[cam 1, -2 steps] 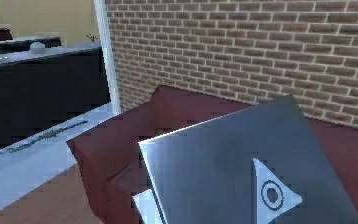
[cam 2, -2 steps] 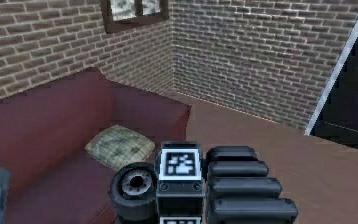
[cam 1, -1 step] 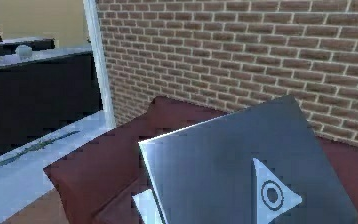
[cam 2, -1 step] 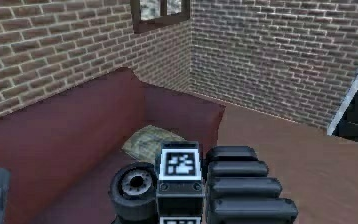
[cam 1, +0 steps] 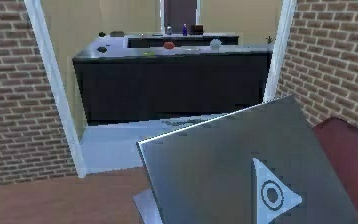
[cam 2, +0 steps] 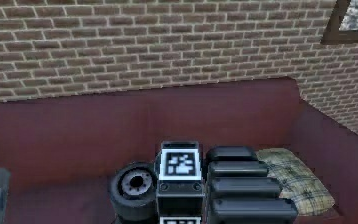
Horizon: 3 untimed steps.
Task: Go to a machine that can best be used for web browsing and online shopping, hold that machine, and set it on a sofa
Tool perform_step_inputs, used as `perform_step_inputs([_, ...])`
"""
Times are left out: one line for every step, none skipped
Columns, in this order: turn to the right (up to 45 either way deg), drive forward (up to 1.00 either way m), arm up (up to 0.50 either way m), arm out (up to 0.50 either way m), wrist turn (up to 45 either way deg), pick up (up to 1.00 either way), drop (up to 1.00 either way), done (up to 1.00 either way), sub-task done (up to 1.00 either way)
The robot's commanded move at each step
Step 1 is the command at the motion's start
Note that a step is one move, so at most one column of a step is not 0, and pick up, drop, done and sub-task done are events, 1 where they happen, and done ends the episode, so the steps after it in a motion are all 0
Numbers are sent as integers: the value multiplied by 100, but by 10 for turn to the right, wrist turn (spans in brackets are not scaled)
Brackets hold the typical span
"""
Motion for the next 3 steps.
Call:
perform_step_inputs([-450,0,0,0,0,0,0,0,0])
perform_step_inputs([-120,0,0,0,0,0,0,0,0])
perform_step_inputs([-30,0,0,0,0,0,0,0,0])
